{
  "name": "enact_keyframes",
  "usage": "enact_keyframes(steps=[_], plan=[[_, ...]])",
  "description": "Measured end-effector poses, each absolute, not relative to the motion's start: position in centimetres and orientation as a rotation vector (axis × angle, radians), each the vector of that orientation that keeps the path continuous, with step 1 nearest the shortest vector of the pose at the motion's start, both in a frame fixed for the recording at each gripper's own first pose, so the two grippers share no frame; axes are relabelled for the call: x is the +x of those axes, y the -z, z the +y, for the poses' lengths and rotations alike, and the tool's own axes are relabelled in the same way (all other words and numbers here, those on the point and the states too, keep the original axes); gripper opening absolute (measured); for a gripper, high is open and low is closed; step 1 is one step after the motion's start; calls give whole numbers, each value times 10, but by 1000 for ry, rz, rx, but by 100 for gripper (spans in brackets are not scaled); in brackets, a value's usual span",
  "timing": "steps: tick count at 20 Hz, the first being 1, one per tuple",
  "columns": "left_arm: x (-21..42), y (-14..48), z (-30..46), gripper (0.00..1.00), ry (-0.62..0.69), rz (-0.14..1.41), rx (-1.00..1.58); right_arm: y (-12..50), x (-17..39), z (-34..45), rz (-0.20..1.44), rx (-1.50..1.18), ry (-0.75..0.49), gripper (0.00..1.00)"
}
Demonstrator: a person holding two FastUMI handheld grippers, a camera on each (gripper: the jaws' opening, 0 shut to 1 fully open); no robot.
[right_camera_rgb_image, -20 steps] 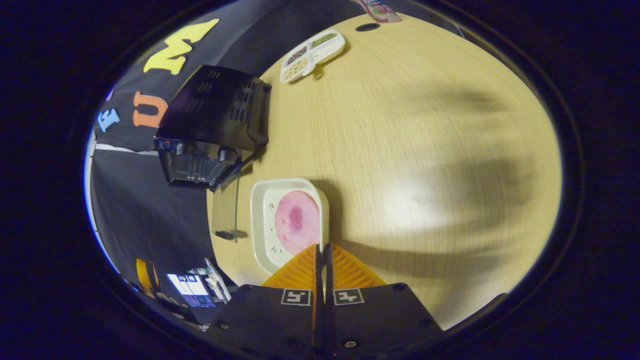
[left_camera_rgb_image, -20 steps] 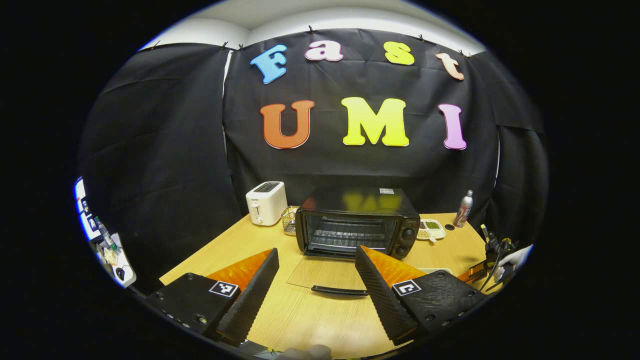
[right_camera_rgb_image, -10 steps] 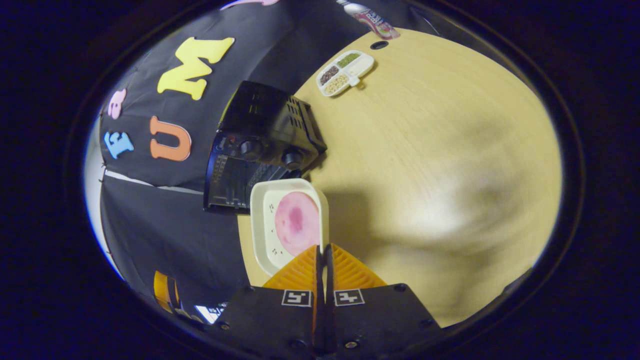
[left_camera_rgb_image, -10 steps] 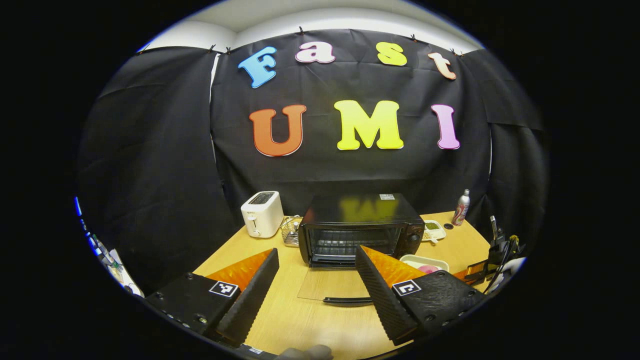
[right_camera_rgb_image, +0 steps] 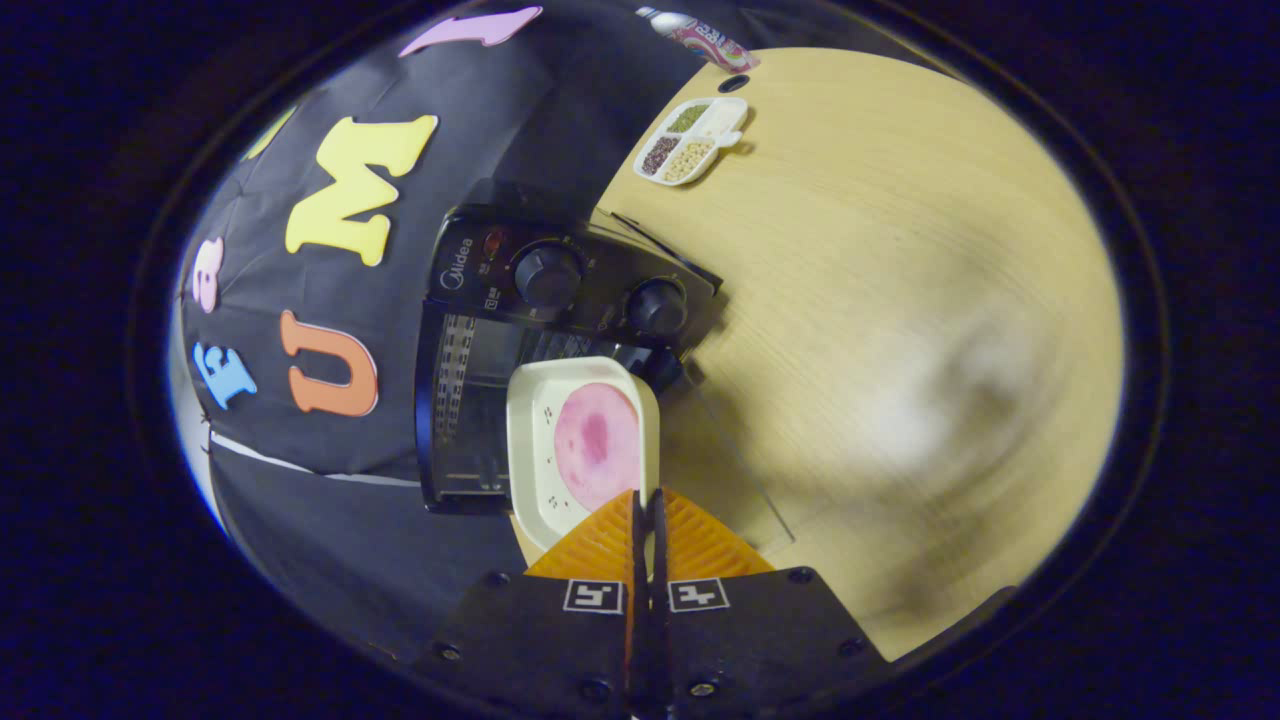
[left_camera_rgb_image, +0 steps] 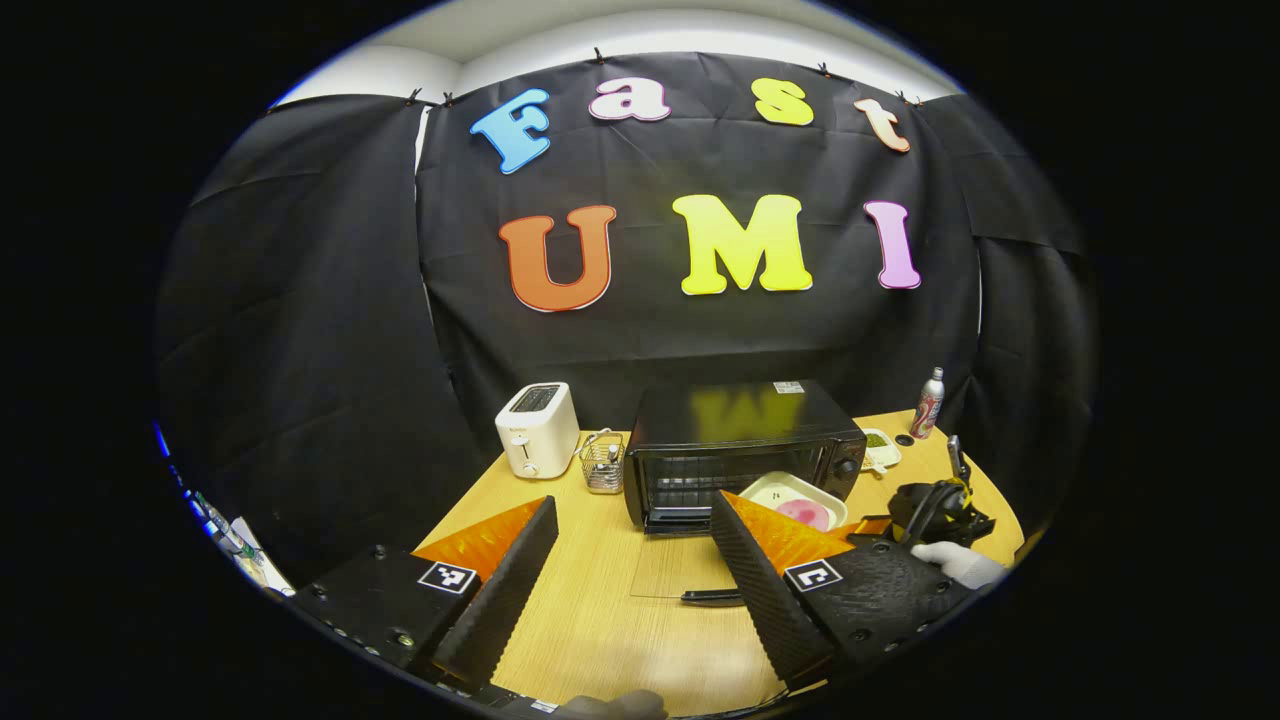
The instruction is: Open the electric oven with the left hand, put the food in, and close the electric oven.
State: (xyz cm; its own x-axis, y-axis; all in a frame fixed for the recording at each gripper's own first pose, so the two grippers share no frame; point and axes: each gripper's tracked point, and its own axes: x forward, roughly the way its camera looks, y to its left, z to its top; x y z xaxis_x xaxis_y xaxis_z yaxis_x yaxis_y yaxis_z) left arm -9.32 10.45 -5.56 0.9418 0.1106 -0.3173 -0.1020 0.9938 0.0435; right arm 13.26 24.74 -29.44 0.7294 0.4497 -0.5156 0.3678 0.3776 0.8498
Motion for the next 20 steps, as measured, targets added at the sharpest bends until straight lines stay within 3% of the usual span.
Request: enact_keyframes(steps=[1, 4, 9, 14, 16, 17, 18, 19, 20], plan=[[-94, 55, 105, 96, -108, 325, 26, 296, 142, 252, 795, 1228, -42, 0], [-91, 57, 110, 96, -118, 335, 28, 298, 167, 264, 779, 1262, -15, 4], [-82, 65, 119, 96, -144, 362, 29, 291, 206, 280, 725, 1259, -56, 0], [-69, 72, 123, 96, -157, 394, 13, 282, 232, 281, 664, 1240, -113, 3], [-63, 73, 122, 96, -155, 397, 11, 280, 235, 276, 668, 1227, -153, 14], [-63, 73, 120, 96, -150, 394, 3, 273, 232, 279, 665, 1233, -181, 7], [-63, 71, 118, 96, -146, 384, -2, 271, 229, 278, 673, 1211, -192, 14], [-62, 70, 117, 96, -145, 381, -3, 271, 226, 274, 679, 1177, -194, 41], [-66, 74, 122, 96, -144, 377, -7, 266, 222, 270, 675, 1151, -197, 39]])
